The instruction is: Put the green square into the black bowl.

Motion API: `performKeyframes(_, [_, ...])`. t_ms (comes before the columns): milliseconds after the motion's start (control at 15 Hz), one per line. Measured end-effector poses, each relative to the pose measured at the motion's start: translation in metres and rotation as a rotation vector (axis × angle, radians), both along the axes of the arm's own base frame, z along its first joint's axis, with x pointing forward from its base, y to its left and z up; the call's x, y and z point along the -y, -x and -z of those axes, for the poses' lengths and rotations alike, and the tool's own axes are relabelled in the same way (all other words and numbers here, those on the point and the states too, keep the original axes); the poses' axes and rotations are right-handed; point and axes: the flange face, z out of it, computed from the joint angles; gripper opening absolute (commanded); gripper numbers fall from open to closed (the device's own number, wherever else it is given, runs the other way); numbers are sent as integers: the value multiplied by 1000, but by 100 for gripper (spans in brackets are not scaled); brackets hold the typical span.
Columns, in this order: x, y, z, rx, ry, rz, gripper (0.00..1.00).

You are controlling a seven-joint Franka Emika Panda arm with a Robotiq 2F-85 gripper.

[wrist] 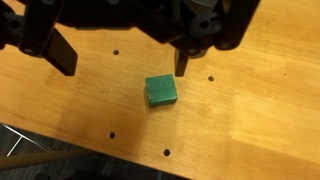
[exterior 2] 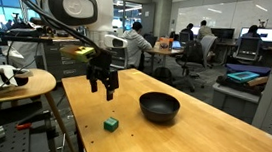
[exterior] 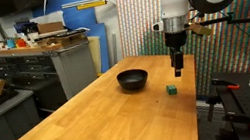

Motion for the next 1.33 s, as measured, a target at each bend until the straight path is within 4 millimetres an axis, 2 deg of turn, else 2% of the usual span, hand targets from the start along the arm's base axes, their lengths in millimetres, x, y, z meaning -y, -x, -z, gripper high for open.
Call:
performKeyframes(333, [11, -3, 29, 16, 18, -48, 100])
performKeyframes(733, [35, -3, 62, 74, 18, -86, 100])
performKeyframes(1067, [41, 1, 86, 91, -7, -70, 100])
performKeyframes(1133, [41, 2, 90, 93, -11, -68, 95])
performKeyframes(1200, [41, 2, 93, 96, -14, -68, 72])
performKeyframes(1333, [41, 3, 98, 99, -20, -66, 69])
